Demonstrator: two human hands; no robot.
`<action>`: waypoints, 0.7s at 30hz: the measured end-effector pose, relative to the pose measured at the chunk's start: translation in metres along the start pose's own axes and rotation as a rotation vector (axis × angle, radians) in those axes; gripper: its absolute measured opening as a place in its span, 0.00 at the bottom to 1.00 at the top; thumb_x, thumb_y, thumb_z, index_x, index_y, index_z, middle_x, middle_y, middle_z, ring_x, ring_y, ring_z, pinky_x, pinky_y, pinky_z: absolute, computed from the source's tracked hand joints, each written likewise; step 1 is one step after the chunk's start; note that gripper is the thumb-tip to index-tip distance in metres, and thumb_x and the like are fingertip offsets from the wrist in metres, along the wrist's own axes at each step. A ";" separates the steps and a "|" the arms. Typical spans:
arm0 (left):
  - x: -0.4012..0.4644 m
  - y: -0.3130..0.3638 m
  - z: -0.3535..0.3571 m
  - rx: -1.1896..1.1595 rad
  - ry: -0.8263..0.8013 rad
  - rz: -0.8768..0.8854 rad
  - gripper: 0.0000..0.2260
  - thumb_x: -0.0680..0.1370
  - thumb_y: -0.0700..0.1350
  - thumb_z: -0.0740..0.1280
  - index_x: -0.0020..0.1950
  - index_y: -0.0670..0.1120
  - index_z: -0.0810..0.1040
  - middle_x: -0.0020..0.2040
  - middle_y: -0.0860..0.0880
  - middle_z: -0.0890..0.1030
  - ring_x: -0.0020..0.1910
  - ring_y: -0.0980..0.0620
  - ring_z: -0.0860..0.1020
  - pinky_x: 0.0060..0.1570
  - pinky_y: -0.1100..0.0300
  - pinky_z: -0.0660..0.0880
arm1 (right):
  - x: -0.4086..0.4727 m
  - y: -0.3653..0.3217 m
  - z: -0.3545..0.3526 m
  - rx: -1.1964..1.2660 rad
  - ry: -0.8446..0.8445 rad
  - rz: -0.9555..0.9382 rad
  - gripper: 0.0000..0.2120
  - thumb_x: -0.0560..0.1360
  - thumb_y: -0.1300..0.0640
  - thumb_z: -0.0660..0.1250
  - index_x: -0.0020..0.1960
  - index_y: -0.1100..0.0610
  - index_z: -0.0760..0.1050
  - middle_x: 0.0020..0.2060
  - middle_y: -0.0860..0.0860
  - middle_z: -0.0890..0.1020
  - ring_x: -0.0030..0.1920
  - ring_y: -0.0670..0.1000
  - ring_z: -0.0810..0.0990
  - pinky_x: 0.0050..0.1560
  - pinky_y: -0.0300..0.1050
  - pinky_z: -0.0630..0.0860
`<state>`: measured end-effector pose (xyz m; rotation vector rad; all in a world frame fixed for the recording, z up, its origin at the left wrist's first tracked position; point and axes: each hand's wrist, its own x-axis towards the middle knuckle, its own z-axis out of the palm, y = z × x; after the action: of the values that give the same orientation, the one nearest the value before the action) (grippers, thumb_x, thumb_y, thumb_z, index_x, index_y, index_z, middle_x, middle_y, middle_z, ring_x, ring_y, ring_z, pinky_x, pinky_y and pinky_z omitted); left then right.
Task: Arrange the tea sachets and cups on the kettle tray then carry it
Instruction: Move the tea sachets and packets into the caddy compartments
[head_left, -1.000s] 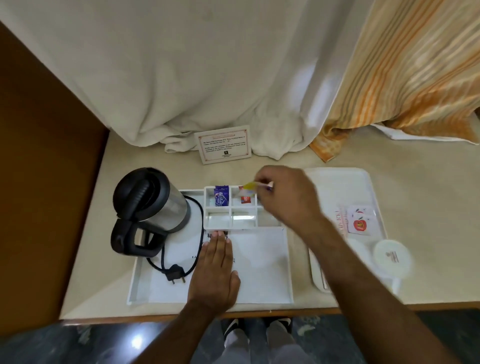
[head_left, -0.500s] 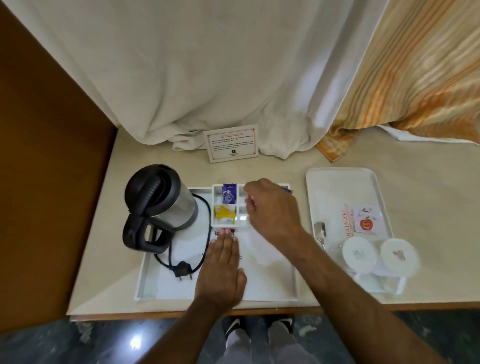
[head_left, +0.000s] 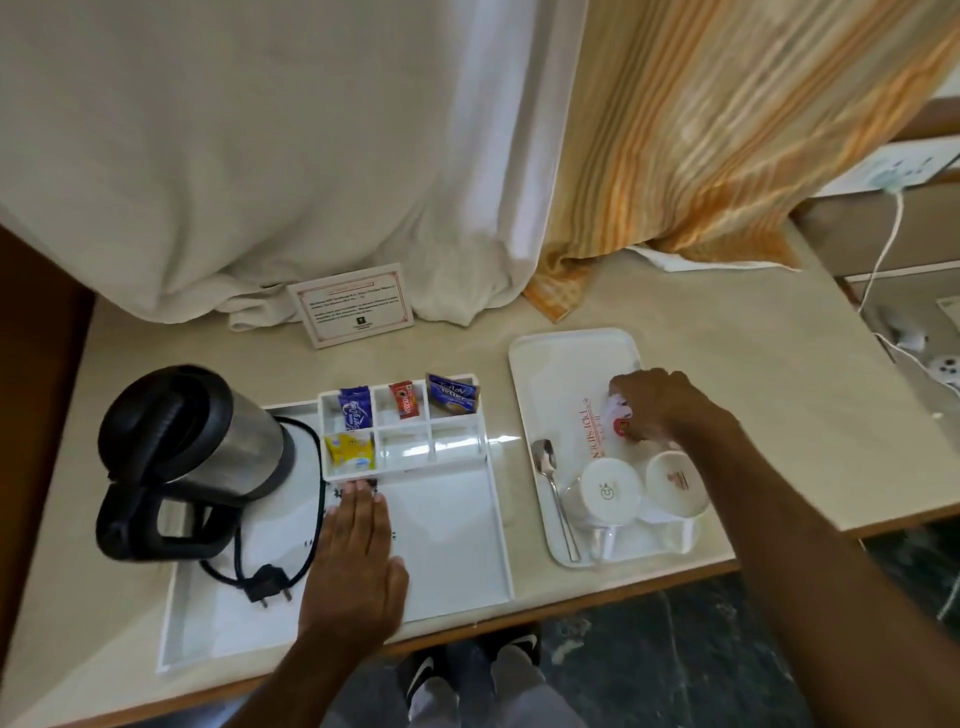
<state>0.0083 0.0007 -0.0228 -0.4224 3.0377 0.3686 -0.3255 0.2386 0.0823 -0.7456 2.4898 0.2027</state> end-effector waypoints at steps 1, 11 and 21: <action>0.000 0.000 0.000 0.002 -0.005 0.001 0.32 0.77 0.51 0.54 0.76 0.35 0.56 0.77 0.34 0.56 0.78 0.39 0.49 0.74 0.44 0.49 | 0.000 -0.001 -0.001 0.011 0.009 0.008 0.09 0.69 0.54 0.68 0.48 0.51 0.72 0.51 0.51 0.81 0.51 0.55 0.78 0.49 0.48 0.67; 0.000 0.003 -0.011 -0.028 -0.006 -0.014 0.32 0.76 0.50 0.56 0.76 0.35 0.57 0.77 0.35 0.56 0.77 0.39 0.51 0.74 0.46 0.48 | -0.045 -0.158 -0.022 0.539 0.414 -0.462 0.07 0.73 0.51 0.69 0.48 0.52 0.82 0.41 0.53 0.81 0.43 0.53 0.77 0.43 0.49 0.74; 0.001 0.009 -0.016 -0.004 -0.036 -0.041 0.32 0.75 0.50 0.56 0.75 0.34 0.60 0.76 0.34 0.60 0.76 0.37 0.54 0.74 0.41 0.55 | -0.016 -0.237 0.016 0.046 0.262 -0.404 0.14 0.72 0.65 0.66 0.57 0.58 0.76 0.55 0.57 0.79 0.51 0.58 0.80 0.47 0.52 0.78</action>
<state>0.0046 0.0051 -0.0052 -0.4727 2.9888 0.3756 -0.1768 0.0526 0.0788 -1.3039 2.5021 -0.1053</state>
